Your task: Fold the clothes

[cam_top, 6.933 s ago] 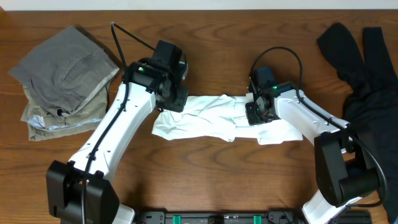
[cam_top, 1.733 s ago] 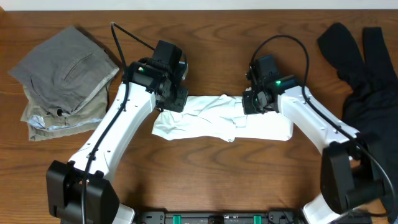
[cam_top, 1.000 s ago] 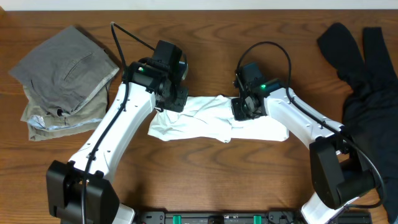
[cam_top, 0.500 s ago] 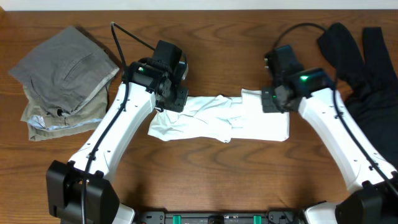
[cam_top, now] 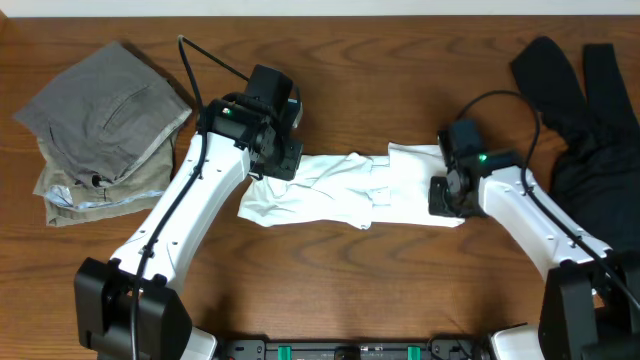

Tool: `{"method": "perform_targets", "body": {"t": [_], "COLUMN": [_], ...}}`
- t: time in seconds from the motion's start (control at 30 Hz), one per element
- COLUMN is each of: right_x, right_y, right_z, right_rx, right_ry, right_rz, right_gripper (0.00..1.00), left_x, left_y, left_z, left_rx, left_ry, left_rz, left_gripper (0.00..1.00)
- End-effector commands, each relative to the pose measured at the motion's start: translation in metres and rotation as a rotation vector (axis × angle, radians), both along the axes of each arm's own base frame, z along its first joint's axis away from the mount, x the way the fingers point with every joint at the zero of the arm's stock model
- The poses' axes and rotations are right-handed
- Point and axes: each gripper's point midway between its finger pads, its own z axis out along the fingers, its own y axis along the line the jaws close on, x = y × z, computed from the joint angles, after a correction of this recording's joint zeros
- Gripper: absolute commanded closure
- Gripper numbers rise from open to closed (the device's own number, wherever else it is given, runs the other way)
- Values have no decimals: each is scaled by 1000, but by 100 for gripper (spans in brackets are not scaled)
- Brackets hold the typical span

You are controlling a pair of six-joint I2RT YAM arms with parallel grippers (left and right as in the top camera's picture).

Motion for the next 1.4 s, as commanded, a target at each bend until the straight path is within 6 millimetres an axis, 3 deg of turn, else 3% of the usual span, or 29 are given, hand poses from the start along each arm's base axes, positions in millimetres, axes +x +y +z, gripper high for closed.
{"method": "perform_targets", "body": {"t": [0.0, 0.13, 0.27, 0.47, 0.6, 0.7, 0.83, 0.97, 1.23, 1.37], "right_x": [-11, -14, -4, 17, 32, 36, 31, 24, 10, 5], "right_y": [0, 7, 11, 16, 1, -9, -23, -32, -21, -19], "right_z": [-17, -29, -22, 32, 76, 84, 67, 35, -28, -44], "right_rx": [19, 64, 81, 96, 31, 15, -3, -16, 37, 41], "right_ry": [17, 2, -28, -102, -203, -232, -186, -117, 21, 71], "right_rz": [-17, -11, 4, 28, 5, -17, -56, -79, -69, -68], "right_gripper": [98, 98, 97, 96, 96, 96, 96, 97, 97, 98], "left_x": [-1, -1, -1, -1, -1, -1, -1, -1, -1, -2], "left_y": [3, 3, 3, 3, 3, 3, 3, 3, 3, 3], "left_z": [4, 4, 4, 4, 4, 4, 4, 4, 4, 4], "left_rx": [2, 2, 2, 2, 2, 2, 2, 2, 2, 4], "left_ry": [-8, -8, -7, -7, -7, -7, -7, -7, -7, -3], "left_rz": [17, 17, 17, 17, 17, 17, 17, 17, 17, 17], "left_gripper": [59, 59, 59, 59, 59, 59, 59, 59, 59, 59]}}
